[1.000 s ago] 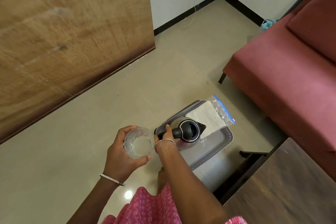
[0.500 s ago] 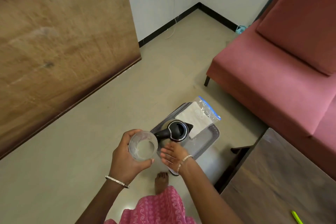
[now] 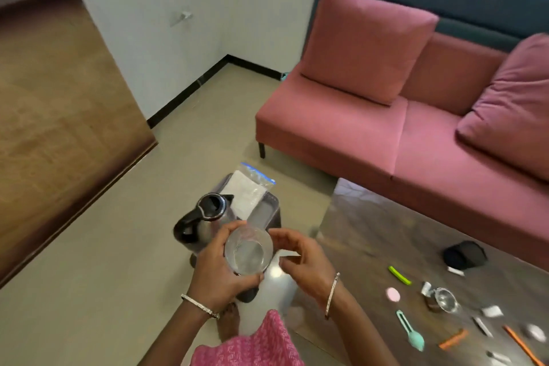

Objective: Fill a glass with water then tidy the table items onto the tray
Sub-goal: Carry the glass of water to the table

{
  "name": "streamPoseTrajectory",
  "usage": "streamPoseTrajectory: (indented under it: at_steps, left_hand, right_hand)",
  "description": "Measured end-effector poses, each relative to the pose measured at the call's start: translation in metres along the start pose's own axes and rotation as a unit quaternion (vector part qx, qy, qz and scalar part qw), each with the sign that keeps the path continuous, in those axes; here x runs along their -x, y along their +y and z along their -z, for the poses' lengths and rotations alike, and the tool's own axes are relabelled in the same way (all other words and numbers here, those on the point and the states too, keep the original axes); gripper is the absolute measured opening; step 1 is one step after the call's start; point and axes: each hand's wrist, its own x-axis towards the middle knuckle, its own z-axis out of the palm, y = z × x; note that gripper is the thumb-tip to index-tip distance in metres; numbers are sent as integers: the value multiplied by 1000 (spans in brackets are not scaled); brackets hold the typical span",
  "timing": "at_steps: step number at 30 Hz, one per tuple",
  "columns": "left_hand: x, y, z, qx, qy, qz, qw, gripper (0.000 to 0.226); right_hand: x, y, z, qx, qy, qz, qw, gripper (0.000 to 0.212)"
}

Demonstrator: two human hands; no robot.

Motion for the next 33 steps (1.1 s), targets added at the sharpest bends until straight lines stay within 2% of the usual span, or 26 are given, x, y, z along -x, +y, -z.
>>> streamPoseTrajectory:
  at_steps: [4,7,13,18,24,27,33]
  left_hand:
    - [38,38,-53,31,-53,-33,998,84]
    - [67,65,-92,36,-103,-55,992,86]
    - [124,120,-170,65,-197,-97,973,90]
    - [155,163,-235,64,-276,-163,945,87]
    - [173,203,-311,85,-386,-179,901,97]
    - [178,218,-348,100,-424,-171,884,106]
    - [175,244,-425,113,-467,-172,860,98]
  right_hand:
    - [77,16,38,45,14,24,999,79]
    - [133,35,65,54,41,39,997,81]
    - [244,67,112,36,145,42,988,86]
    - [320,86,145,24,267,58,961,89]
    - [385,115,185,3,396,25,918,85]
    - [404,131,208,-6,434,16,901,84]
    - [422,162,271,1,484,2,875,80]
